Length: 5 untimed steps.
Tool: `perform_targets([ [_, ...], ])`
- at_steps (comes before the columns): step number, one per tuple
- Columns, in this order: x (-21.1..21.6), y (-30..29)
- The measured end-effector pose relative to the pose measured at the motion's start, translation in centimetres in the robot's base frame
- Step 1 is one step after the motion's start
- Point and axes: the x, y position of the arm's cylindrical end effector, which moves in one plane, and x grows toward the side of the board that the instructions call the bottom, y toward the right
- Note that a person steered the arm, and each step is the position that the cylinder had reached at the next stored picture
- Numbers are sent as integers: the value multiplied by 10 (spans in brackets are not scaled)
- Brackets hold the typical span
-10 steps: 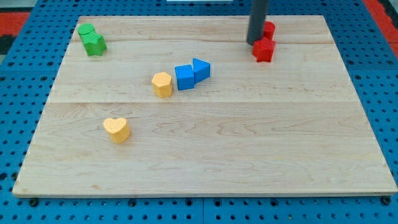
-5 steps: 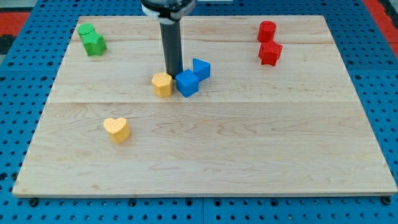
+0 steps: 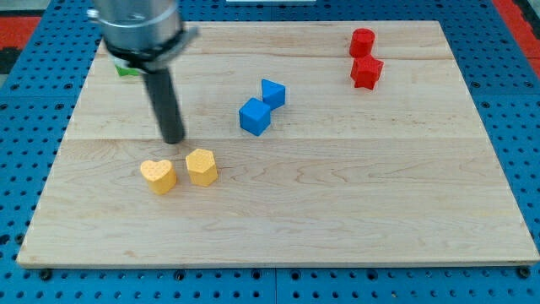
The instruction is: Move the yellow hexagon a bit down and right
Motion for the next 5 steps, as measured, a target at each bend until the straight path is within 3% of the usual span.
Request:
perform_targets([
  [1, 56, -12],
  [2, 67, 51],
  [3, 30, 111],
  [4, 34, 188],
  [5, 46, 196],
])
